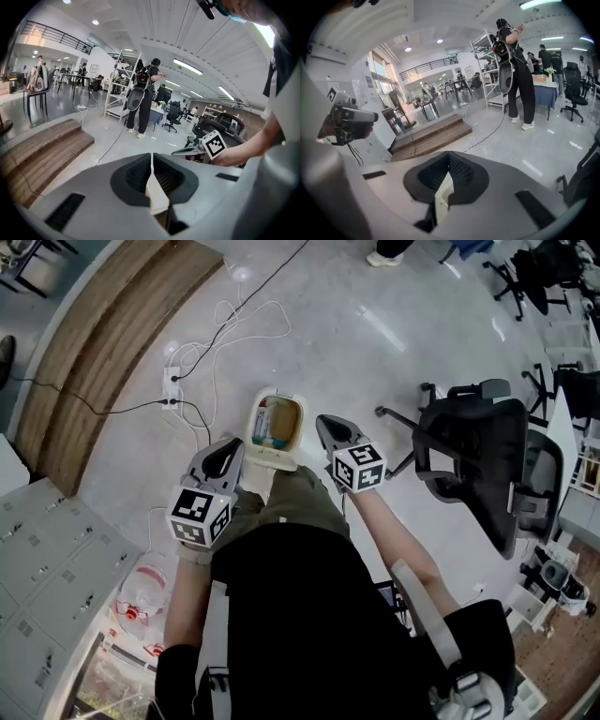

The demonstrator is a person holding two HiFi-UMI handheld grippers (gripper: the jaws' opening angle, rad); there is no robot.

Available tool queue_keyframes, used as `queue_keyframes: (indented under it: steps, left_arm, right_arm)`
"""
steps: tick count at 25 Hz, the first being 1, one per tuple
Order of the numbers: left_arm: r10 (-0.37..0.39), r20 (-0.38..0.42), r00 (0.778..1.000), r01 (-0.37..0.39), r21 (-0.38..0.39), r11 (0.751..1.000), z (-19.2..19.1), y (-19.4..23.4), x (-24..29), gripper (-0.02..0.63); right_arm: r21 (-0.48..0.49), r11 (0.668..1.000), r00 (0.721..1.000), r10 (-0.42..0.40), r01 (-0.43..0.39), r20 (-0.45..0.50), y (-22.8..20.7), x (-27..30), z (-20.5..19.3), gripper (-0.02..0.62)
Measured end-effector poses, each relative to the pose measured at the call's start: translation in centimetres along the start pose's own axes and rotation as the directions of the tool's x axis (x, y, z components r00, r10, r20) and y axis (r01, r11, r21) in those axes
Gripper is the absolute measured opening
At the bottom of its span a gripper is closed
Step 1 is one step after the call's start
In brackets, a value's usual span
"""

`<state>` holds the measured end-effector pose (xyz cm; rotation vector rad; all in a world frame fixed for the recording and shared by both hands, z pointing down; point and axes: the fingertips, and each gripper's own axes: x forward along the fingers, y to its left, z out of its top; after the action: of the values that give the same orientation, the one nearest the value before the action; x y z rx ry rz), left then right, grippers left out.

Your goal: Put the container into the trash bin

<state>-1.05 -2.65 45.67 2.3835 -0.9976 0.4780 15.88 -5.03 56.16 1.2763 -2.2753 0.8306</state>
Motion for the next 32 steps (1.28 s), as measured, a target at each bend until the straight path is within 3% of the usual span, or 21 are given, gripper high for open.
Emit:
queue_keyframes:
  steps: [7, 14, 22, 32]
  left_arm:
    - [-0.064, 0.048, 0.997, 0.062, 0.047, 0.997, 3.1, -0.9, -0.4, 0.009]
    - [-0.165, 0.074, 0.984, 0.154, 0.136, 0.979, 7.1, -2.7, -0.2, 0.011]
    - [-0.284, 0.114, 0.952, 0.252, 0.234, 0.939, 12.3, -4.8, -1.4, 0.025]
    - [-0.391, 0.164, 0.906, 0.321, 0.337, 0.885, 17.6, -6.7, -3.2, 0.043]
  right_arm:
    - [-0.068, 0.998, 0.997, -0.007, 0.013, 0.083, 2.9, -5.2, 4.0, 0.015]
    - [-0.089, 0.994, 0.985, -0.051, 0.067, 0.166, 4.4, -9.9, 8.2, 0.015]
    - [-0.071, 0.986, 0.951, -0.125, 0.151, 0.284, 5.7, -15.1, 12.5, 0.015]
    - [-0.071, 0.965, 0.898, -0.207, 0.254, 0.389, 8.4, -19.5, 16.4, 0.015]
